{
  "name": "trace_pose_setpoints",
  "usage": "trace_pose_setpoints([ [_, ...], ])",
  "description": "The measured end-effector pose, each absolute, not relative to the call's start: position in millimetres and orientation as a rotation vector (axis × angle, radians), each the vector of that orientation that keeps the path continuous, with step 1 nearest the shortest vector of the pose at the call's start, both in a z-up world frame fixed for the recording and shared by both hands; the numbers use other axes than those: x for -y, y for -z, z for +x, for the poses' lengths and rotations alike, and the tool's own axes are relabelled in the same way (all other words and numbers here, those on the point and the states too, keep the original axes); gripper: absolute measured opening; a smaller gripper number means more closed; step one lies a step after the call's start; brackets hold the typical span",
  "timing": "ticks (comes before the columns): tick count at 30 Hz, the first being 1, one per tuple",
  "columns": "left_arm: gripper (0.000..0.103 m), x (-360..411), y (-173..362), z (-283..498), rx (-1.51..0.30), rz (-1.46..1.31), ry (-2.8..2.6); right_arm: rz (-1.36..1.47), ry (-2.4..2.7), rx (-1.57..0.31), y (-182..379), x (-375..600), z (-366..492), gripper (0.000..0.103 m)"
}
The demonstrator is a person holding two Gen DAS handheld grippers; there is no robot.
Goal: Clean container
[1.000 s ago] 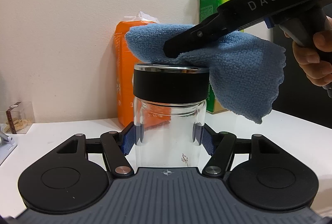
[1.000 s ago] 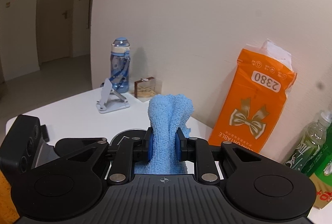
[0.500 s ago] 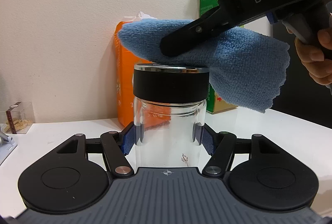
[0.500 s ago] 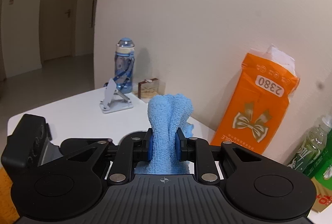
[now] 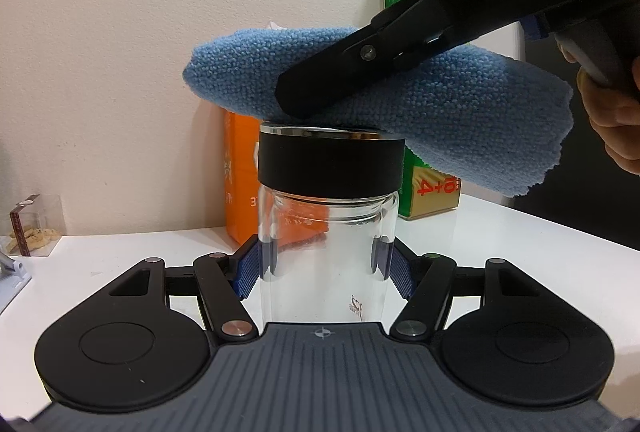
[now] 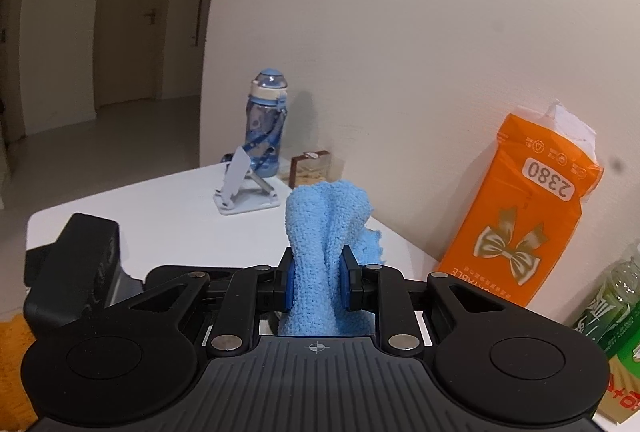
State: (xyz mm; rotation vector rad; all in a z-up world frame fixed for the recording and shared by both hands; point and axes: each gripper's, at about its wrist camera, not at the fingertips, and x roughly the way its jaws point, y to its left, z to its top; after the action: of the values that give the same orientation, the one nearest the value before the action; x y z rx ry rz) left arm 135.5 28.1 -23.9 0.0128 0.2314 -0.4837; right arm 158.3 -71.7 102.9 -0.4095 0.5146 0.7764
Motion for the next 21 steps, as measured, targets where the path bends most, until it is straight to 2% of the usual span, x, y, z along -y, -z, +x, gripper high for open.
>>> trace_pose_setpoints([
  [10, 0.080, -20.6, 26.9, 135.0, -0.237, -0.012, 0.493, -0.387, -0.791, -0.504, -107.2, 81.9, 144.6, 0.019],
  [21, 0.080, -9.6, 31.8, 128.5, -0.228, -0.032, 0.492, -0.199, -0.720, -0.484, -108.3, 137.9, 144.2, 0.019],
])
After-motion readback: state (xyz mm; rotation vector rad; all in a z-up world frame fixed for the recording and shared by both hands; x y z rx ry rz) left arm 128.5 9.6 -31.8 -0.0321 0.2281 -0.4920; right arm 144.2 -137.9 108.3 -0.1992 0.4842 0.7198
